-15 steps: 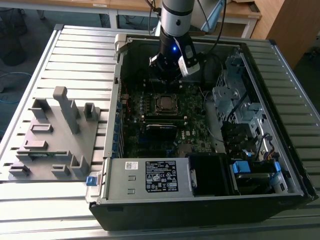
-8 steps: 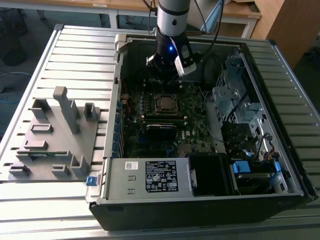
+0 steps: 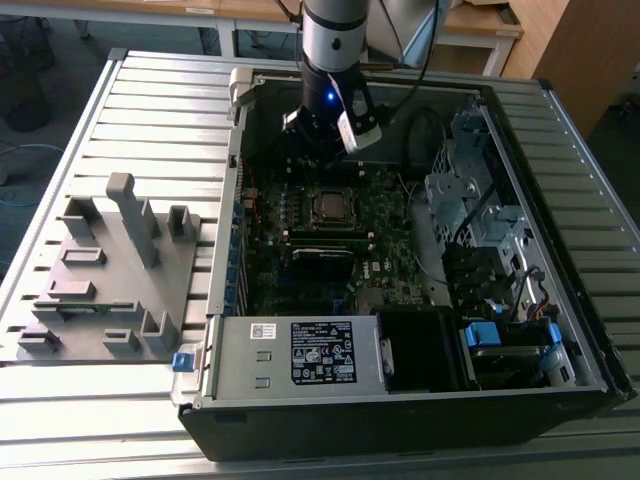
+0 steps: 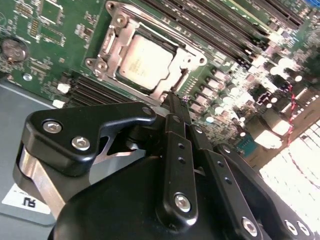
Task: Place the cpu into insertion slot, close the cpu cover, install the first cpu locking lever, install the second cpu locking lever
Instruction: 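Install the first cpu locking lever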
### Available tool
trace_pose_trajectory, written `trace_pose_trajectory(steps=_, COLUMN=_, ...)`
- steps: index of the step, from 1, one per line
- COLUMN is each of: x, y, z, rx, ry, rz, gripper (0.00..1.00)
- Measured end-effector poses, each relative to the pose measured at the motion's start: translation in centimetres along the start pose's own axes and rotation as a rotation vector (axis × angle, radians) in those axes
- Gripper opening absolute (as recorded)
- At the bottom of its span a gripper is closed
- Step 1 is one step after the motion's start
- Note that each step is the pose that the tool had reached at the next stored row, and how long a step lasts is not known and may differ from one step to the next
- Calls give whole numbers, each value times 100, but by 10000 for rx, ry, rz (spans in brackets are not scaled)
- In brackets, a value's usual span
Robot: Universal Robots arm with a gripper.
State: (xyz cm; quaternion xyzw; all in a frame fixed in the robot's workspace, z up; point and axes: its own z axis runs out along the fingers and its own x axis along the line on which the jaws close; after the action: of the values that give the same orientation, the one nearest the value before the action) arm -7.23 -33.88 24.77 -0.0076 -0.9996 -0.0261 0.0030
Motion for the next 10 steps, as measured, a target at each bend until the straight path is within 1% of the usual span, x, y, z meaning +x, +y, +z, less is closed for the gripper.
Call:
trace_pose_trajectory(steps=3, x=54, y=-1, z=1, rx=0, ry=0, rz=-1, gripper=10)
trace_pose_trajectory(steps=7, x=106, y=-2, z=2, rx=0, ry=-1, rz=0, gripper=10)
trace_pose_trajectory(steps=10, x=121, y=-1, z=2, rx=0, ry=0, rz=0, gripper=10)
